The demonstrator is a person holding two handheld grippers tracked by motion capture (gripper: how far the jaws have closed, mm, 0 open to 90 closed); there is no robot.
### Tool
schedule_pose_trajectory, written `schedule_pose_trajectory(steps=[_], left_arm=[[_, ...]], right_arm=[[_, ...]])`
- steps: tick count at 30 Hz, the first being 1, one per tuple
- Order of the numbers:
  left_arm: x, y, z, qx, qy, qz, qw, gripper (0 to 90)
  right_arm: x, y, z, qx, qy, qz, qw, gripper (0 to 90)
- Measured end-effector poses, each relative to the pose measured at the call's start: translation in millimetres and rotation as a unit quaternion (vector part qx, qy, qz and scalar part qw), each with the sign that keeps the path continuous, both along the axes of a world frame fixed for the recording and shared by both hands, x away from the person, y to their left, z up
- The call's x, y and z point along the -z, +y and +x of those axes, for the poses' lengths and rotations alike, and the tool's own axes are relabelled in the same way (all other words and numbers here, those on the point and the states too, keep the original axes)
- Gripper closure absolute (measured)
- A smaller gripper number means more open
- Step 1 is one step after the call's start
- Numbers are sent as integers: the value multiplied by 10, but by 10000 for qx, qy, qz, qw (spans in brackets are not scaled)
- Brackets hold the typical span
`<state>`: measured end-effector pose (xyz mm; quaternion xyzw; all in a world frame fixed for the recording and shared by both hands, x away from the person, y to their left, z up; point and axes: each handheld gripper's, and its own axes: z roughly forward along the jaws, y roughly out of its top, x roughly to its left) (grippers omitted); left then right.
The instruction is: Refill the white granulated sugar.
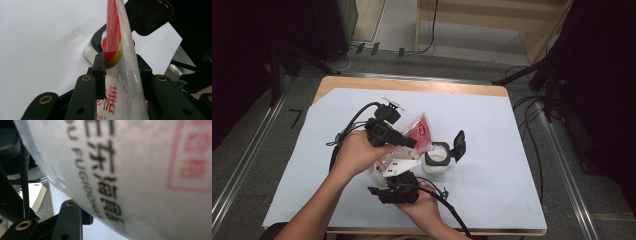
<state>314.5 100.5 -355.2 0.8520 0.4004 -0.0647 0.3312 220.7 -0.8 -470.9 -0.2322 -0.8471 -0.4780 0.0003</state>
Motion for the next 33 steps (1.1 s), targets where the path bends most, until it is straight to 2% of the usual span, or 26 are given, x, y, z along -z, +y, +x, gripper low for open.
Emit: schedule_pose_trajectory(steps=[1,7,12,14,18,23,29,33], left_arm=[[4,10,0,15,-70,44,10000,733],[16,28,-16,-18,-136,67,9999,796],[0,53,-16,14,-202,91,9998,820],[-18,66,-21,0,-224,-18,9997,827],[-76,94,-41,-3,-301,-69,9995,841],[-152,147,-59,17,-402,-257,9989,841],[-244,247,-62,-40,-483,-524,9975,820],[-280,298,-61,-46,-540,-608,9967,827]], right_arm=[[17,3,0,-4,-10,-42,10000,557],[44,-1,21,5,74,-62,10000,561],[43,-9,35,32,80,-88,9999,562],[38,-11,39,57,87,-73,9999,561],[11,-34,61,110,69,-25,9999,560],[-20,-100,120,250,107,62,9996,556],[-83,-166,177,384,13,118,9992,548],[-97,-217,224,482,-11,145,9987,540]])
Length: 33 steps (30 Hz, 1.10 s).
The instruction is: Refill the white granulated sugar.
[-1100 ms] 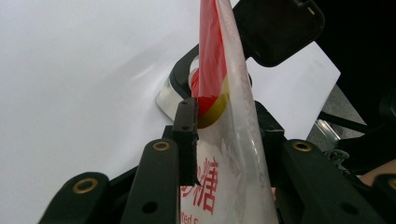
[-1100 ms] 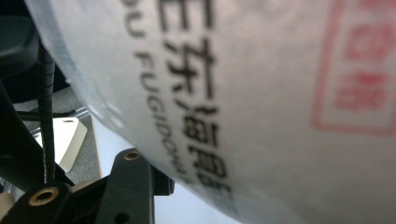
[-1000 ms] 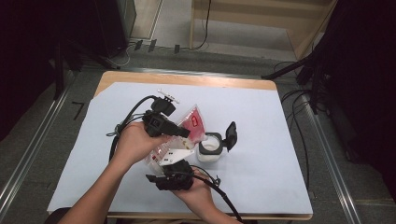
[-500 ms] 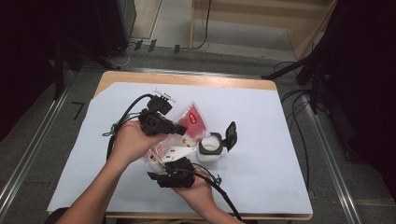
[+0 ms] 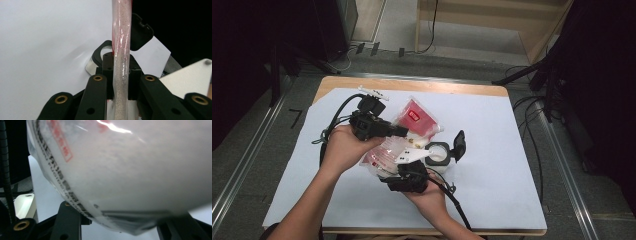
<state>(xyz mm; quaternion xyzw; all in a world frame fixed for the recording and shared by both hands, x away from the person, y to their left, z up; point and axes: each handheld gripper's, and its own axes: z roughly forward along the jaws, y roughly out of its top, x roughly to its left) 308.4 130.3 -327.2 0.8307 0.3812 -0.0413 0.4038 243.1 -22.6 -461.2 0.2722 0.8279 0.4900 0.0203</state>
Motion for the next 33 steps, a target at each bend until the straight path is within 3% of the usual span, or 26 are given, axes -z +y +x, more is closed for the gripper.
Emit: schedule_pose_trajectory(steps=[9,12,13,17,20,23,24,28,33], left_arm=[[-44,96,4,49,-79,-176,9998,835],[-68,116,-6,33,-130,-148,9998,846],[-81,134,-7,-34,-173,-88,9998,846],[-108,194,-9,-23,-165,-188,9997,850],[-144,230,-26,-18,-232,-107,9997,855],[-159,251,-33,-5,-231,-119,9997,858],[-171,268,-38,51,-258,-14,9997,863],[-185,299,-55,317,-250,63,9992,873],[-203,336,-53,277,-297,46,9992,877]], right_arm=[[-14,-74,57,57,-271,-100,9996,529],[-9,-98,87,114,-218,-100,9996,525],[-6,-115,107,178,-182,-119,9996,520],[-7,-195,184,400,-36,-93,9991,512],[-14,-249,236,592,138,-78,9981,520],[-14,-275,262,633,170,-62,9978,526],[-26,-292,265,736,80,-150,9971,530],[-33,-323,309,759,125,-249,9967,532],[-41,-345,347,598,330,-125,9976,542]])
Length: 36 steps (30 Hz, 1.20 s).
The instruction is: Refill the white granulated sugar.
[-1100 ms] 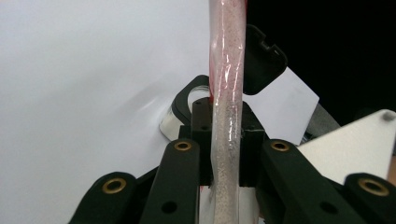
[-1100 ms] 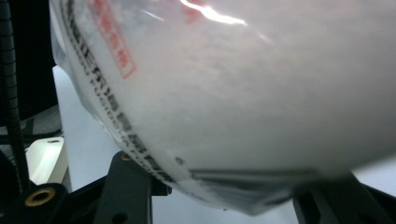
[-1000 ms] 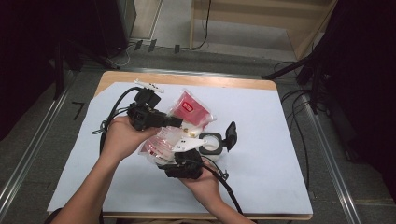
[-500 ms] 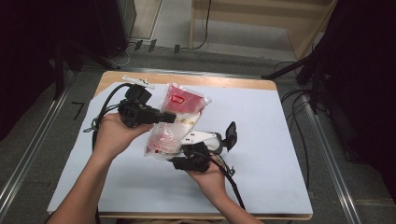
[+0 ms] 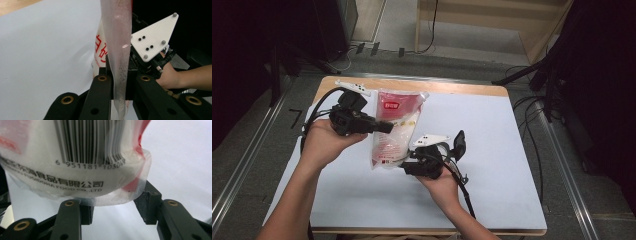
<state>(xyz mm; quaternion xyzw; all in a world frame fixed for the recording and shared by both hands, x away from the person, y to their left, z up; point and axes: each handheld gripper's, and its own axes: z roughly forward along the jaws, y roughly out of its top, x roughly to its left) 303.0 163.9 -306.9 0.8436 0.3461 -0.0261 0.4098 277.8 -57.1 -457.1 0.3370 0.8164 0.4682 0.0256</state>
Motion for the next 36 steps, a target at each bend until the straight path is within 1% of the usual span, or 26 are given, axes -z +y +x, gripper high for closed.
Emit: schedule_pose_trajectory(steps=[1,2,5,6,7,8,9,10,11,12,14,16,17,19,21,22,25,27,28,29,30,31,32,33,34,36], left_arm=[[5,10,6,-22,-3,-88,10000,884],[9,19,14,-5,-10,-143,9999,885],[-24,50,-1,15,-24,-197,9998,888],[-43,65,-4,14,-47,-196,9998,891],[-56,80,-7,6,-107,-267,9996,893],[-56,80,-7,6,-107,-267,9996,895],[-74,99,-15,11,-90,-342,9994,895],[-85,114,-20,-16,-143,-364,9992,895],[-103,143,-27,-95,-211,-332,9992,895],[-103,143,-27,-95,-211,-332,9992,895],[-100,216,-3,-303,-308,-228,9988,895],[-89,243,14,-366,-346,-179,9986,896],[-72,272,33,-472,-310,-144,9983,895],[-21,323,81,-578,-298,-131,9978,895],[26,346,119,-715,-317,-36,9969,895],[48,353,136,-756,-315,-30,9966,895],[140,380,224,-868,-327,10,9957,895],[217,389,295,-999,-324,123,9944,894],[217,389,295,-999,-324,123,9944,894],[253,396,330,-1021,-325,179,9941,894],[276,397,351,-1049,-303,174,9939,894],[341,404,408,-1115,-262,178,9933,894],[341,404,408,-1115,-262,178,9933,894],[388,407,446,-1138,-250,167,9930,894],[422,411,476,-1161,-220,157,9929,894],[491,415,534,-1192,-166,127,9927,894]], right_arm=[[-15,20,-7,-104,-13,-36,9999,539],[-21,28,-14,-123,-33,-56,9999,541],[-34,44,-25,-221,-29,-63,9997,547],[-34,48,-25,-235,20,-83,9997,547],[-30,47,-20,-251,53,-128,9996,547],[-30,47,-20,-251,53,-128,9996,547],[-23,46,-16,-262,83,-126,9995,546],[-15,41,-9,-262,109,-148,9995,545],[-15,26,-4,-258,121,-127,9995,545],[-15,26,-4,-258,121,-127,9995,545],[-39,-6,-4,-229,119,-48,9997,542],[-52,-18,-7,-225,125,-18,9997,539],[-65,-33,-9,-229,92,10,9997,535],[-91,-55,-19,-270,55,69,9996,528],[-106,-67,-32,-295,49,109,9995,528],[-111,-82,-51,-381,97,152,9991,535],[-102,-99,-71,-455,89,149,9988,536],[-98,-129,-83,-475,73,111,9988,535],[-98,-129,-83,-475,73,111,9988,535],[-99,-146,-88,-467,56,126,9988,534],[-106,-174,-94,-440,37,122,9989,533],[-115,-210,-106,-422,22,165,9990,529],[-115,-210,-106,-422,22,165,9990,529],[-118,-231,-111,-410,-13,168,9990,527],[-121,-257,-116,-458,-18,185,9988,519],[-128,-302,-148,-525,71,131,9985,507]])
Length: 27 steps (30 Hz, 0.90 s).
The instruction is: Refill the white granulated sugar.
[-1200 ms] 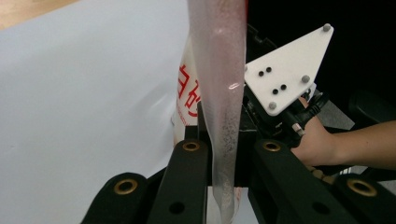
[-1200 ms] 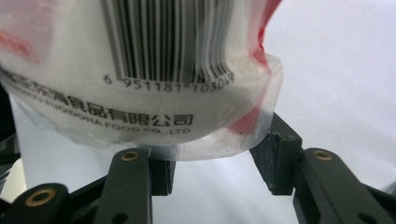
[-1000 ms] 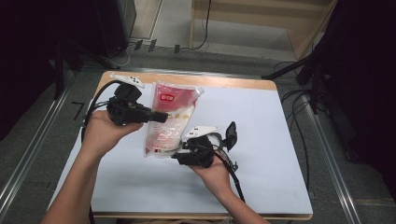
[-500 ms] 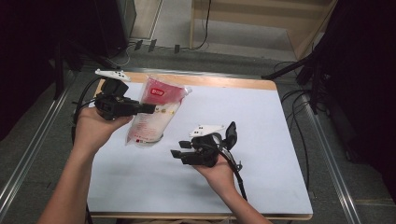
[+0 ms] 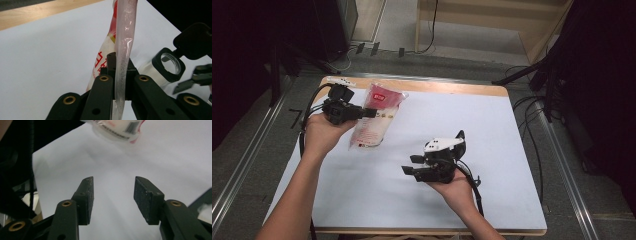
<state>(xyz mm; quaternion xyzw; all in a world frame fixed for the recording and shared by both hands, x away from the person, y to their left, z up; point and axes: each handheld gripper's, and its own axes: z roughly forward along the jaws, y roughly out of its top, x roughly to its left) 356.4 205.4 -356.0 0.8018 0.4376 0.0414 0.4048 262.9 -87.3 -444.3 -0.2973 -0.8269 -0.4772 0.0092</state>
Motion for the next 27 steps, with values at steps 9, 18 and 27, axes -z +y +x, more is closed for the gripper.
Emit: schedule_pose_trajectory(steps=[9,18,27], left_arm=[[244,-68,124,25,-377,289,9989,893],[361,140,134,123,-305,-77,9994,879],[389,267,-12,32,-316,-108,9994,858]], right_arm=[[17,-269,-172,-73,-64,-54,9999,504],[-7,-508,-139,38,48,8,10000,494],[-8,-601,-134,74,96,-20,9999,494]])
